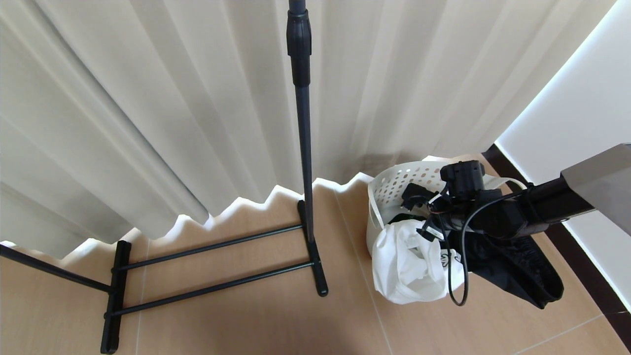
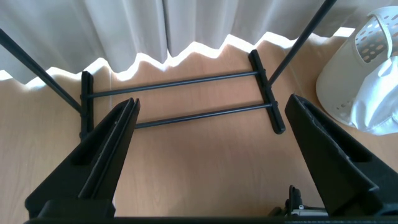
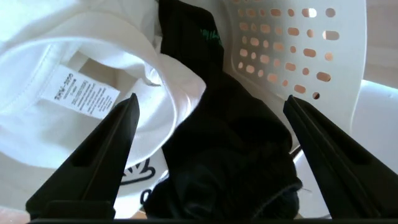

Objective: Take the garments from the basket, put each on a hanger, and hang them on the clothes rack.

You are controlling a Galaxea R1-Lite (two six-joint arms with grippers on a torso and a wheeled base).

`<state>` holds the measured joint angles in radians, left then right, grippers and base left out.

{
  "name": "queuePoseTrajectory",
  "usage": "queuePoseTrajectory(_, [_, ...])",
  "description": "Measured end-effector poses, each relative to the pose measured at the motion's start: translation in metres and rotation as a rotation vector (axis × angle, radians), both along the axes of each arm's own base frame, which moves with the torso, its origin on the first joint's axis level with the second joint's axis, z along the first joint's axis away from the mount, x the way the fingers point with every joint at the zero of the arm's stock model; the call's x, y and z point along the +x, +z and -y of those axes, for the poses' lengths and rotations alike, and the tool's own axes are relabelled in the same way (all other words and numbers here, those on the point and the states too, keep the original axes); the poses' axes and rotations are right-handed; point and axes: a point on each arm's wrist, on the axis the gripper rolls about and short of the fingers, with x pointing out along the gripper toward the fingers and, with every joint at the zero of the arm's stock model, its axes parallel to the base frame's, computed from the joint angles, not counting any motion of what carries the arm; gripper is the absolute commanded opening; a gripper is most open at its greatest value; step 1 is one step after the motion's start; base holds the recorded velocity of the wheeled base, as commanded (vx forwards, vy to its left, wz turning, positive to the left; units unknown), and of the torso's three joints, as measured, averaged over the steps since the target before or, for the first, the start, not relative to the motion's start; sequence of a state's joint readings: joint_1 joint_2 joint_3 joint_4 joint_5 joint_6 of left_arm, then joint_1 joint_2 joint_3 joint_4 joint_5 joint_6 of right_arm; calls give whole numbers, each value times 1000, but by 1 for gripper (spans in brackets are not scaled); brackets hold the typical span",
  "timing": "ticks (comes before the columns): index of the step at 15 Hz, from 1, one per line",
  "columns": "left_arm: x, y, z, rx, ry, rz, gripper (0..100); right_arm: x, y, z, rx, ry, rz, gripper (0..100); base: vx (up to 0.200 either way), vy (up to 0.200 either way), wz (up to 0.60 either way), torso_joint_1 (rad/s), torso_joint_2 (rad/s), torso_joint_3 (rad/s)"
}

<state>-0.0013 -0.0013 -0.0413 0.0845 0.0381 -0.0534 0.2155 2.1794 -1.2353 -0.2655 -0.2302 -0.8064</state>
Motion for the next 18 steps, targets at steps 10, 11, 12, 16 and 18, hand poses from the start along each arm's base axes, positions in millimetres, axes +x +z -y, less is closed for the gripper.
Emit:
queuePoseTrajectory(10, [0, 0, 0, 0, 0, 0, 100, 29, -19, -7, 12, 3, 10, 0, 0, 0, 0, 0, 0, 0])
queuePoseTrajectory(11, [0, 0, 0, 0, 0, 0, 100, 31, -20, -7, 12, 3, 12, 0, 0, 0, 0, 0, 0, 0])
queuePoseTrajectory(12, [0, 0, 0, 0, 0, 0, 100, 32, -22, -8, 14, 3, 12, 0, 0, 0, 0, 0, 0, 0])
queuePoseTrajectory(16, [0, 0, 0, 0, 0, 0, 100, 26, -27, -7, 77, -4, 0, 0, 0, 0, 0, 0, 0, 0])
queuePoseTrajectory(18, [0, 0, 0, 0, 0, 0, 100, 12, -18, -6, 164, -10, 22, 0, 0, 0, 0, 0, 0, 0])
